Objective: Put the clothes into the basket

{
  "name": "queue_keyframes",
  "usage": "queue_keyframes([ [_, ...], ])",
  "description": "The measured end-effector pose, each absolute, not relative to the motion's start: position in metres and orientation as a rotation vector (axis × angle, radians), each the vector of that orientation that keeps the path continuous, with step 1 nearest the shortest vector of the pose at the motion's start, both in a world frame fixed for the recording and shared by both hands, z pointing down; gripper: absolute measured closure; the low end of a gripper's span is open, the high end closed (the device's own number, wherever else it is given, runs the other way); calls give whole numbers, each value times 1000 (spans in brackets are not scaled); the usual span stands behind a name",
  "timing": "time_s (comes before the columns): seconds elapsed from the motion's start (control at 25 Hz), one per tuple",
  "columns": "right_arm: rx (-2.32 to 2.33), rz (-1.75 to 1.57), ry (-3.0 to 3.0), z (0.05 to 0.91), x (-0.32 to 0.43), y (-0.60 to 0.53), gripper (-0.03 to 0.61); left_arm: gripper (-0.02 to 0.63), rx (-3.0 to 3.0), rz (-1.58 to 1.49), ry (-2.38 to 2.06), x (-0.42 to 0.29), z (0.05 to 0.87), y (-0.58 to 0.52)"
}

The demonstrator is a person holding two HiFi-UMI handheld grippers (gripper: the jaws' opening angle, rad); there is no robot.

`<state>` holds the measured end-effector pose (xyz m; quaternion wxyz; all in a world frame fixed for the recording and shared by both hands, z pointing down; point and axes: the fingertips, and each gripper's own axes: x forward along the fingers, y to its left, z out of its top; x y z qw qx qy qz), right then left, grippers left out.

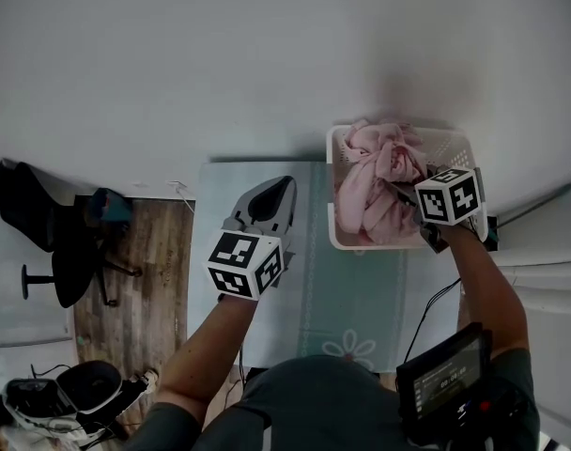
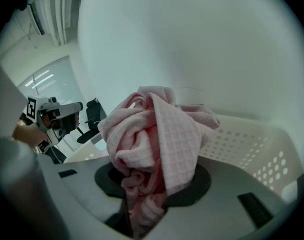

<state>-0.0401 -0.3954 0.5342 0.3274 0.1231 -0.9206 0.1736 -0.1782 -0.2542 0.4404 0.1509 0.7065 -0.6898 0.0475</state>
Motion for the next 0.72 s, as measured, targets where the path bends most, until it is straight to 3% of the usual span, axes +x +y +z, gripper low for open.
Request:
queue_keyframes([
  [0.72, 206, 481, -2099, 613, -57, -391, 405, 604, 1970, 124, -1987, -188, 446, -242],
])
